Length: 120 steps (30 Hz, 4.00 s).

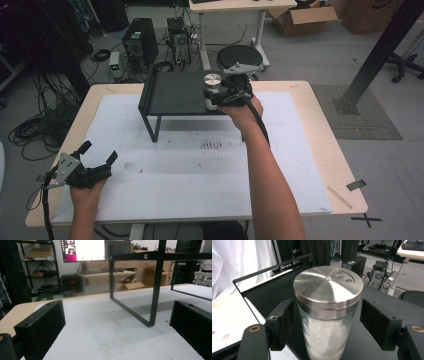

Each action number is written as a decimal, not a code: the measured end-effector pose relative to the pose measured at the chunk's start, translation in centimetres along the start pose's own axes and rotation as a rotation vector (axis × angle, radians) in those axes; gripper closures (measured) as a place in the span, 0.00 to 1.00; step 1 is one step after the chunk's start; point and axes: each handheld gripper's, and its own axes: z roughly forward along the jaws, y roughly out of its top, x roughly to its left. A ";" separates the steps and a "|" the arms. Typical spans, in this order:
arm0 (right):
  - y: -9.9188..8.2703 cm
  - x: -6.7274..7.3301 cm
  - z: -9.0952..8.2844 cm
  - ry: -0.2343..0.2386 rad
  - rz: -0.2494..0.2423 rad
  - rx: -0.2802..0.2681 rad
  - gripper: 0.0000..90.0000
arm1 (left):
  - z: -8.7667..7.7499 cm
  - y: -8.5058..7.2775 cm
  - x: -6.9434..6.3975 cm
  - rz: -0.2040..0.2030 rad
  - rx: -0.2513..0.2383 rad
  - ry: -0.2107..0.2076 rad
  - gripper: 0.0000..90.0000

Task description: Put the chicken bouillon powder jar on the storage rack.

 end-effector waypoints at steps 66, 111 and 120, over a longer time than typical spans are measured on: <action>-8.0 1.7 -8.0 0.080 -0.022 -0.183 0.02 | -0.1 0.0 -0.1 0.009 -0.009 0.001 0.01; -17.6 0.4 -7.2 0.037 0.063 -0.162 0.01 | -0.1 0.0 -0.1 0.011 -0.010 -0.002 0.01; -19.1 0.2 -6.7 0.020 0.080 -0.156 0.02 | -0.1 0.0 -0.1 0.009 -0.010 -0.002 0.01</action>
